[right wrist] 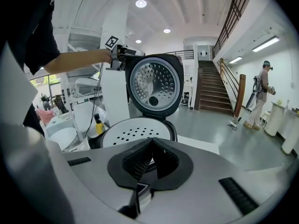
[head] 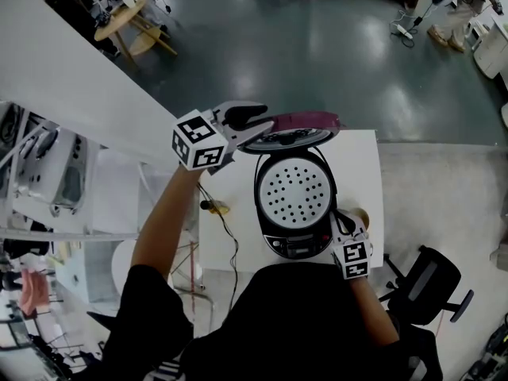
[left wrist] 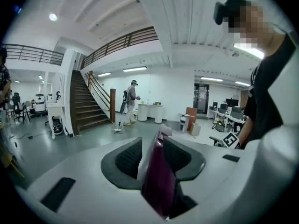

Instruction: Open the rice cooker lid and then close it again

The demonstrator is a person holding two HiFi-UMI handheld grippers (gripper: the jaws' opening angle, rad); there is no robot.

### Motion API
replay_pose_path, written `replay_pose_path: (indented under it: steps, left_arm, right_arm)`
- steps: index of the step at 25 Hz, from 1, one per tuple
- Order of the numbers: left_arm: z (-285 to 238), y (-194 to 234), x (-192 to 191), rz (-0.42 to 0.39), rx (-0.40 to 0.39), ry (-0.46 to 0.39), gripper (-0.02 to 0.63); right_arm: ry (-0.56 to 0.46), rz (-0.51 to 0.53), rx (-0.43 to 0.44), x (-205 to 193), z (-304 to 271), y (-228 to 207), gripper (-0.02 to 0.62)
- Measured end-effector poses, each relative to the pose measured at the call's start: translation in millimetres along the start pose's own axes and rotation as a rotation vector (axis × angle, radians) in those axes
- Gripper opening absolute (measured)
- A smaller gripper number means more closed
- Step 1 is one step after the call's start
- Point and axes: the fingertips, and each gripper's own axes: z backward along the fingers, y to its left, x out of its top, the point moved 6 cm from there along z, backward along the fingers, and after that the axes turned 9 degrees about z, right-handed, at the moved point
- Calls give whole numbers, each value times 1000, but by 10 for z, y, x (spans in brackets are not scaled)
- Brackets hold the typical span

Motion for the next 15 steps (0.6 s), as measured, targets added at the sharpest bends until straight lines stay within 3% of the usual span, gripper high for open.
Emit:
replay_pose_path:
  steps: [6,15]
  left_arm:
    - [-4,-215,-7,-116,-11,94,91]
    - [-22,-493,-76,-194,-3,212,75]
  right_arm:
    - [-19,8,-1,10,40,68,0]
    - [-50,13,11,-19,147,191,0]
